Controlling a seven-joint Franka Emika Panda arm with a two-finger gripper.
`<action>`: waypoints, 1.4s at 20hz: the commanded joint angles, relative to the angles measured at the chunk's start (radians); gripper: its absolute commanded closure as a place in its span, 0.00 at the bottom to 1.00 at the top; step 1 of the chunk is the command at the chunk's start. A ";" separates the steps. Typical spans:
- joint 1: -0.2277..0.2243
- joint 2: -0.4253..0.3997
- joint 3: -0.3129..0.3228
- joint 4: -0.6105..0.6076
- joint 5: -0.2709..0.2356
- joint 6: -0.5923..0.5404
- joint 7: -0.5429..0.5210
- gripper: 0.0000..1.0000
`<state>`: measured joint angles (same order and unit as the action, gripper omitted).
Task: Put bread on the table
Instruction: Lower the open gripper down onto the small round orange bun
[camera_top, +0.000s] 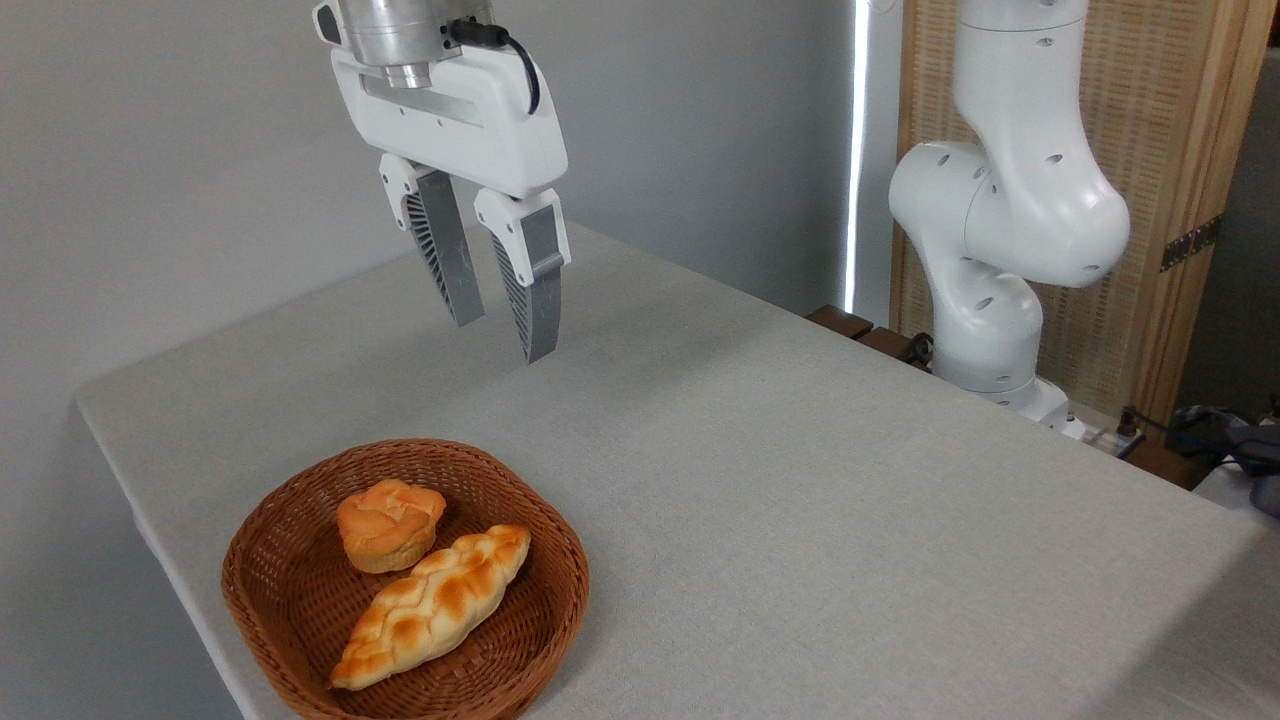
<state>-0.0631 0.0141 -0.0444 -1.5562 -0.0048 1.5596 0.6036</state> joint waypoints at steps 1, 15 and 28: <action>0.002 -0.017 -0.006 -0.015 -0.003 -0.010 0.001 0.00; 0.000 -0.016 -0.009 -0.050 -0.009 0.083 0.002 0.00; 0.000 0.043 -0.101 -0.291 -0.040 0.648 0.005 0.00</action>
<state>-0.0679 0.0477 -0.1446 -1.8059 -0.0362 2.1323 0.6036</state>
